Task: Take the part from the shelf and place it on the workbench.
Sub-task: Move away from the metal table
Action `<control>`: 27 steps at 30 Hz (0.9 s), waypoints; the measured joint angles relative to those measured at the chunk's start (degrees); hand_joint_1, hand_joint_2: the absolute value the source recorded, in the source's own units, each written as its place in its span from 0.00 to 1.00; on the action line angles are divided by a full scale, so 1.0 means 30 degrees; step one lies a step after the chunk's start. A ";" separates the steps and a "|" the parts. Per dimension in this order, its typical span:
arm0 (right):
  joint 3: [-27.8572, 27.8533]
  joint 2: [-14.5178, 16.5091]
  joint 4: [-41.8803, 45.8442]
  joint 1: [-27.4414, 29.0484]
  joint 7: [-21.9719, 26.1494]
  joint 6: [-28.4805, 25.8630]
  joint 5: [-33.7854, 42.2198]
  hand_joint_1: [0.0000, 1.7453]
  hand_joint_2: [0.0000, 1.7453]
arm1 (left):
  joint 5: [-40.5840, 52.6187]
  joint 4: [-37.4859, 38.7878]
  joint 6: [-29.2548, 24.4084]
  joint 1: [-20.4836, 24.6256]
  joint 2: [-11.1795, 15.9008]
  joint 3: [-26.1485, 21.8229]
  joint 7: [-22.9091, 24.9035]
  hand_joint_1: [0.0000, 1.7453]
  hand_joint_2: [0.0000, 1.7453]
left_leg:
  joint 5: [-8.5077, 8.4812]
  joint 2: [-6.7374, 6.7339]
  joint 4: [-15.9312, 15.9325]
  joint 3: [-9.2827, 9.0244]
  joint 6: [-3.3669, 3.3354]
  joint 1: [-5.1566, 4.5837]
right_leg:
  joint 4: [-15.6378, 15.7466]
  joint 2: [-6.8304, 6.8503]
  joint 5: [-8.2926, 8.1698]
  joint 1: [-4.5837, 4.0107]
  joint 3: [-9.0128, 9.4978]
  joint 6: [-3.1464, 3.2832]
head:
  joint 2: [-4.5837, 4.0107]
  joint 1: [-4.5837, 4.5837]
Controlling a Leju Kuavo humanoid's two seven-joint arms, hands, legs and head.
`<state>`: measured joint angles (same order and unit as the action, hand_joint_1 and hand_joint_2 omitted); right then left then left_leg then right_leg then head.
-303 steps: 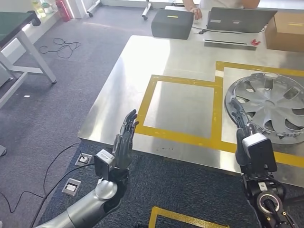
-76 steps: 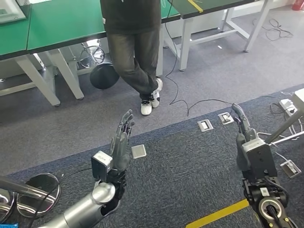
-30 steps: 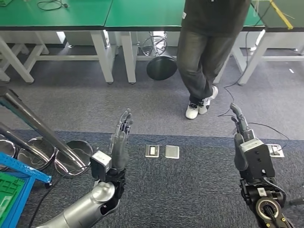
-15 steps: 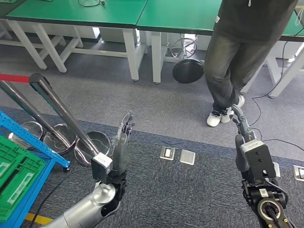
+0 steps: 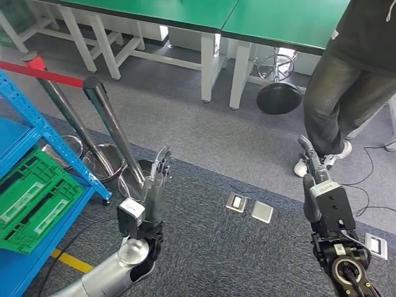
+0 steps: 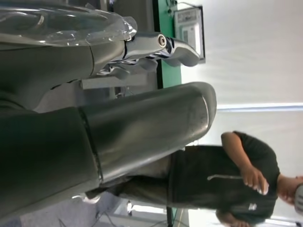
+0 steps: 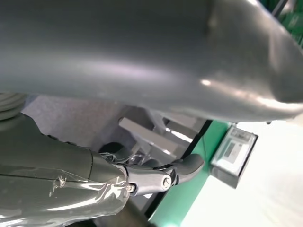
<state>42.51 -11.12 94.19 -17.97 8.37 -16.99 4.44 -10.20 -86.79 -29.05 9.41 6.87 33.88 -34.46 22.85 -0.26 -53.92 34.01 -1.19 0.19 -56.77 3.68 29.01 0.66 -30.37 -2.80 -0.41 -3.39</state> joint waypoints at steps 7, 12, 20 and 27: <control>0.0009 -0.0002 -0.0022 0.0037 -0.0033 0.0098 0.0000 0.00 0.00 | 0.0009 0.0007 0.0059 0.0030 -0.0033 0.0000 0.0004 0.00 0.00 | 0.0025 0.1669 -0.0118 -0.0066 -0.0129 -0.0059 | -0.2860 -0.1421 0.0209 0.0009 -0.1645 0.0105 | 0.0000 0.0161; 0.0005 -0.0024 0.0002 -0.0043 -0.0091 0.0022 0.0000 0.00 0.00 | 0.0005 0.0007 0.0097 0.0115 -0.0029 0.0000 0.0020 0.00 0.00 | -0.0140 0.2813 -0.0244 0.0303 0.0290 0.0034 | 0.0722 -0.2634 -0.0835 0.0092 -0.0002 0.0371 | 0.0000 0.0161; -0.0006 -0.0031 0.0035 0.0001 -0.0126 -0.0089 0.0000 0.00 0.00 | -0.0002 0.0013 0.0162 0.0208 0.0013 0.0000 0.0006 0.00 0.00 | 0.2216 0.0258 -0.5978 0.3260 0.0852 0.0048 | 0.1106 -0.0519 -0.1009 0.0029 0.0257 0.0861 | 0.0002 -0.0185; -0.0009 -0.0031 0.0049 -0.0016 -0.0115 -0.0093 -0.0023 0.00 0.00 | -0.0009 0.0015 0.0195 0.0313 0.0004 0.0000 -0.0011 0.00 0.00 | 0.0024 -0.0750 -0.0087 0.0153 0.0466 -0.0175 | 0.1076 0.0891 -0.0718 -0.0161 0.0459 0.0431 | 0.0000 -0.0195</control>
<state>42.48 -11.21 94.33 -18.02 8.02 -17.27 4.37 -10.23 -86.75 -28.46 10.35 6.88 33.88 -34.49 22.92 -2.51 -54.18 34.47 0.21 -0.34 -53.54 6.36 26.86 0.17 -29.00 -1.51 -0.41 -3.98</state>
